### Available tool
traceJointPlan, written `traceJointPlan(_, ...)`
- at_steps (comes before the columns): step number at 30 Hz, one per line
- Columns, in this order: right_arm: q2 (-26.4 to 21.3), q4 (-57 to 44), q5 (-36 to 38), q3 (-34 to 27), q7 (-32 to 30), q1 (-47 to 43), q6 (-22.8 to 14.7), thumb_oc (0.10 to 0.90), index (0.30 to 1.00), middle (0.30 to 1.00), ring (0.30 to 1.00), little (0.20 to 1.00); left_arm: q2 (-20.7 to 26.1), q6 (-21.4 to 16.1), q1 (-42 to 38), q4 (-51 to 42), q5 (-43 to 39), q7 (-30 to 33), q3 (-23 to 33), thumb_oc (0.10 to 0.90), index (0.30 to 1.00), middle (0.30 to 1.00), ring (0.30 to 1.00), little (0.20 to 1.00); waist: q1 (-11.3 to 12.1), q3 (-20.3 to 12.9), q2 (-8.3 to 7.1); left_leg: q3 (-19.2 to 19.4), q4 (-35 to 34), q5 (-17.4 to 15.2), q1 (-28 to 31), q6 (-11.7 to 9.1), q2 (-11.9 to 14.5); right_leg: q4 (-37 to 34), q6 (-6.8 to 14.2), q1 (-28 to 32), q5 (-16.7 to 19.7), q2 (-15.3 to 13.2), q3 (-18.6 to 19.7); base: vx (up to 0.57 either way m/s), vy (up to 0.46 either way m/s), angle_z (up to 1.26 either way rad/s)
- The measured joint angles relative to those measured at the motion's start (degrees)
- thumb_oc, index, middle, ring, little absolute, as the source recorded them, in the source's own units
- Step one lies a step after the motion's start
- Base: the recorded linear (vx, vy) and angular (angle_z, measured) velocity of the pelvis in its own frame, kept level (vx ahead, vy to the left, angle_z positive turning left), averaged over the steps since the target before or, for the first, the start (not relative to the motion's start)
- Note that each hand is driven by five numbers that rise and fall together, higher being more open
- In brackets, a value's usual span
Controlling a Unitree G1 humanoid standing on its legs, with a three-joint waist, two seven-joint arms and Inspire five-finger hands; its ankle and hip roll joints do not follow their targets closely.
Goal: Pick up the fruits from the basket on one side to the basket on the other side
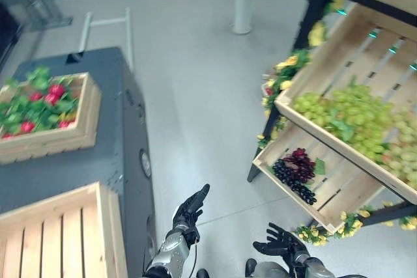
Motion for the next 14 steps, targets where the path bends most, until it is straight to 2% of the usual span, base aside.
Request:
traceJointPlan(1, 1.0, 2.36, -0.02, -0.04, 0.0, -2.12, -0.03, 0.8, 0.9, 0.9, 0.9, 0.9, 1.73, 0.52, 1.09, 3.35, 0.99, -1.35, -0.12, 0.8, 0.9, 0.9, 0.9, 0.9, 0.22, -0.26, -0.72, -0.02, -0.17, 0.66, -0.29, 0.32, -1.0, -2.24, 2.49, -0.8, 2.69, 0.34, 2.14, -0.37, 0.025, 0.12)
traceJointPlan(2, 1.72, 5.63, -0.05, 0.25, -0.03, -4.34, 0.27, 0.8, 0.9, 0.9, 0.9, 0.9, 2.29, 0.91, 1.79, 6.43, 1.99, -3.16, -0.19, 0.8, 0.9, 0.9, 0.9, 0.9, 0.24, -0.17, -1.01, 0.85, -0.4, 0.83, 0.19, 0.52, -1.6, -0.86, 2.82, -1.53, 5.32, -0.28, 0.26, -0.26, 0.019, -0.03)
traceJointPlan(3, 1.84, 6.95, -0.07, 0.25, -0.08, -5.33, 0.89, 0.8, 0.9, 0.9, 0.9, 0.9, 2.39, 1.35, 2.74, 7.28, 2.29, -3.73, -0.13, 0.8, 0.9, 0.9, 0.9, 0.9, 0.72, -0.25, -0.42, 1.44, -0.82, 1.01, 0.42, 0.54, -1.44, -0.93, 3.76, -1.78, 6.17, -0.15, -1.02, -0.15, -0.003, -0.25)
traceJointPlan(4, 1.98, 8.61, -0.19, 0.32, -0.04, -6.48, 1.05, 0.8, 0.9, 0.9, 0.9, 0.9, 2.8, 1.39, 4.49, 8.46, 2.94, -5.09, 0.14, 0.8, 0.9, 0.9, 0.9, 0.9, 2.05, -0.26, 0.56, 2.48, -0.68, 1.18, 0.19, 0.93, -0.85, -2.46, 5.82, -1.49, 7.64, -0.08, -1.7, -0.07, -0.051, -0.33)
traceJointPlan(5, 2.3, 10.25, -0.7, 0.26, -0.01, -7.86, 1.19, 0.8, 0.9, 0.9, 0.9, 0.9, 2.9, 1.47, 5.98, 9.62, 3.35, -6.14, 0.34, 0.8, 0.9, 0.9, 0.9, 0.9, 2.83, 0.02, 1.73, 3.19, -1.36, 1.64, 0.19, 1.34, 0.1, -1.21, 5.3, -1.8, 7.2, -0.14, -3.1, -0.05, -0.12, -0.04)
traceJointPlan(6, 2.47, 11.59, -2.69, -0.37, 0.0, -7.88, 0.79, 0.8, 0.9, 0.9, 0.9, 0.9, 3.18, 1.47, 7.57, 10.39, 4.19, -7.15, 1.33, 0.8, 0.9, 0.9, 0.9, 0.9, 3.02, -0.26, 2.72, 5.25, -1.94, 2.3, 0.21, 1.0, 1.32, 2.65, 2.89, -1.54, 5.29, -0.63, -3.87, -0.05, -0.161, 0.31)
traceJointPlan(7, 2.48, 12.48, -3.8, -0.84, -0.02, -7.88, 0.85, 0.8, 0.9, 0.9, 0.9, 0.9, 3.18, 1.63, 8.22, 10.64, 4.0, -7.8, 2.56, 0.8, 0.9, 0.9, 0.9, 0.9, 3.19, -0.75, 2.99, 6.94, -1.99, 2.59, 0.08, 0.7, 2.09, 4.15, 2.09, -0.98, 4.62, -1.04, -3.89, -0.08, -0.211, 0.67)
traceJointPlan(9, 3.03, 15.14, -7.25, -1.26, -0.04, -7.68, 1.36, 0.8, 0.9, 0.9, 0.9, 0.9, 4.46, 1.54, 8.77, 10.78, 4.14, -9.32, 3.16, 0.8, 0.9, 0.9, 0.9, 0.9, 5.27, -1.79, 1.78, 10.09, -2.07, 2.98, 0.09, -0.63, 2.42, 1.97, 0.88, 3.0, 2.59, -2.54, -4.17, -0.13, -0.193, 0.31)
traceJointPlan(10, 3.79, 16.24, -10.05, -1.19, -0.03, -7.86, 2.08, 0.8, 0.9, 0.9, 0.9, 0.9, 5.47, 1.66, 9.46, 10.68, 4.17, -9.54, 3.78, 0.8, 0.9, 0.9, 0.9, 0.9, 7.12, -2.45, 0.54, 12.77, -2.06, 3.51, 0.09, -1.67, 2.29, -1.3, 0.64, 4.0, 1.74, -2.51, -3.71, -0.15, -0.149, -0.39)
traceJointPlan(11, 4.16, 16.33, -11.63, -1.19, -0.03, -8.11, 2.39, 0.8, 0.9, 0.9, 0.9, 0.9, 5.79, 1.88, 9.71, 10.75, 4.16, -9.34, 4.06, 0.8, 0.9, 0.9, 0.9, 0.9, 8.02, -2.66, -0.17, 13.29, -2.07, 3.6, 0.03, -1.92, 1.81, -3.59, 0.64, 4.06, 1.75, -2.62, -2.72, -0.11, -0.173, -0.7)
traceJointPlan(12, 4.15, 16.68, -12.73, -1.03, -0.08, -8.25, 2.9, 0.8, 0.9, 0.9, 0.9, 0.9, 5.58, 1.93, 9.75, 11.69, 4.29, -8.81, 4.77, 0.8, 0.9, 0.9, 0.9, 0.9, 8.25, -2.97, 0.32, 12.61, -2.18, 3.5, -0.21, -2.24, 2.09, -6.77, 2.32, 4.62, 2.86, -2.0, -1.89, -0.05, -0.177, -0.66)
traceJointPlan(14, 4.02, 16.77, -13.61, -1.03, -0.06, -7.24, 3.35, 0.8, 0.9, 0.9, 0.9, 0.9, 4.81, 1.91, 10.09, 11.77, 4.66, -8.59, 5.15, 0.8, 0.9, 0.9, 0.9, 0.9, 8.15, -3.54, 0.95, 7.84, -2.08, 3.8, 0.18, -2.74, 2.15, -10.02, 1.46, 6.56, 4.87, -0.39, -0.68, -0.03, -0.155, -0.47)
